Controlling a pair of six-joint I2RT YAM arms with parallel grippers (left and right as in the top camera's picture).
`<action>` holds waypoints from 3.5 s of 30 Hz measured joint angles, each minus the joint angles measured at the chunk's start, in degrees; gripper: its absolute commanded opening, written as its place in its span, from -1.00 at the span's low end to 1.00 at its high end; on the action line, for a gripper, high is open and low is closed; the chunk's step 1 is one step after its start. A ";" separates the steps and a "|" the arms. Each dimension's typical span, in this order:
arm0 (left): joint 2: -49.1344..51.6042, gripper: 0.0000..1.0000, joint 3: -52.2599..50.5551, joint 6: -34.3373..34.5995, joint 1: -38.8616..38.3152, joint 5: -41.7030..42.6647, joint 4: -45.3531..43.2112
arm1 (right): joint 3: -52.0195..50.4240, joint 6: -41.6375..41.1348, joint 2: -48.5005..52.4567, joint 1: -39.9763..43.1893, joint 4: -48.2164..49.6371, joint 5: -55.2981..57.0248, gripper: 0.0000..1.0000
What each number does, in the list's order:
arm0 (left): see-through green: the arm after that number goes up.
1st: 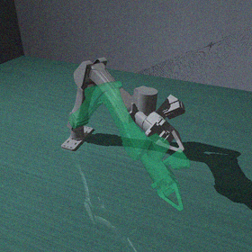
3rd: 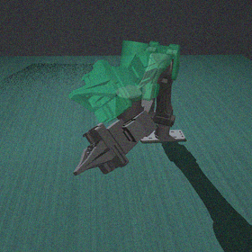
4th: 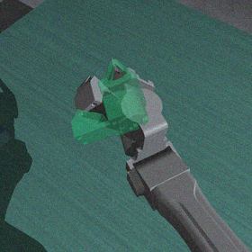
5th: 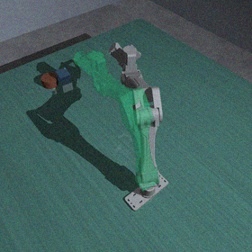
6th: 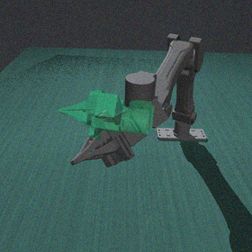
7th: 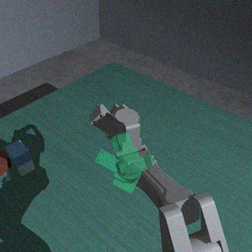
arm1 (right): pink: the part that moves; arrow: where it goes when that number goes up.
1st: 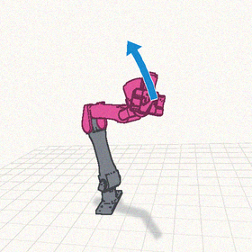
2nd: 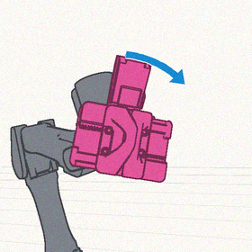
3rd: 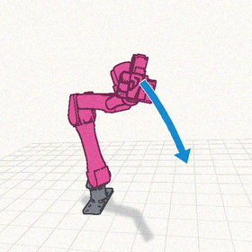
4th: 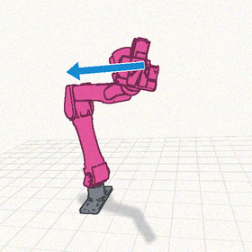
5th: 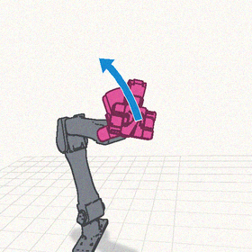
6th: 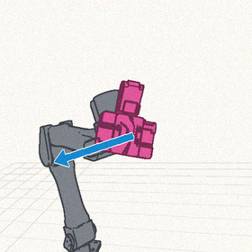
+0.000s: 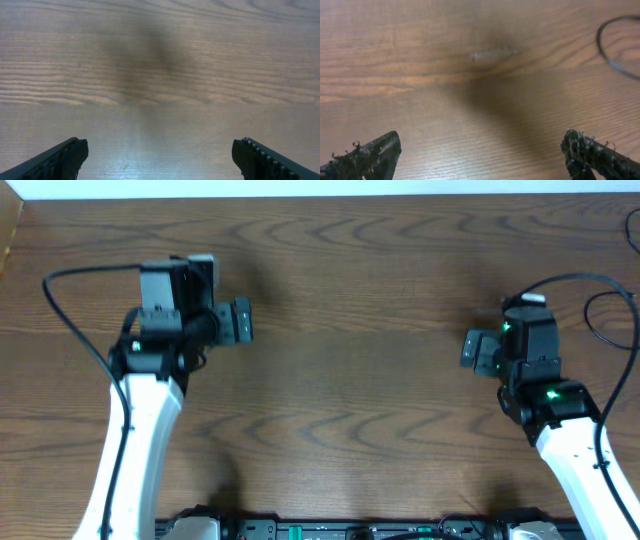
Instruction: Untangle cables
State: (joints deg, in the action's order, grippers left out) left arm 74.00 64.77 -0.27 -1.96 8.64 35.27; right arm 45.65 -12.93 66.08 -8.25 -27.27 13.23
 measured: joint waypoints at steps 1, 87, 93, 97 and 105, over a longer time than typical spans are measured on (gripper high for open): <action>-1.77 0.96 -1.84 -0.04 -0.52 -0.31 -0.57 | -0.83 0.35 0.09 0.79 0.83 -1.03 0.99; -26.32 0.96 -22.93 -1.46 -2.89 -4.52 -4.52 | -9.99 20.55 -19.80 6.40 23.28 -12.22 0.99; -26.32 0.96 -22.93 -1.46 -2.89 -4.52 -4.52 | -12.02 19.87 -19.80 6.54 23.67 -12.20 0.98; -26.32 0.96 -22.93 -1.46 -2.89 -4.52 -4.52 | -12.17 19.08 -19.80 6.54 23.69 -11.72 0.98; -26.32 0.96 -22.93 -1.46 -2.89 -4.52 -4.50 | -12.17 18.51 -19.80 6.54 20.90 -11.30 0.99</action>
State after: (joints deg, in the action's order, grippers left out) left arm 47.68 41.85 -1.74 -4.84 4.12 30.76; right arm 33.47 5.58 46.28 -1.72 -6.37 1.93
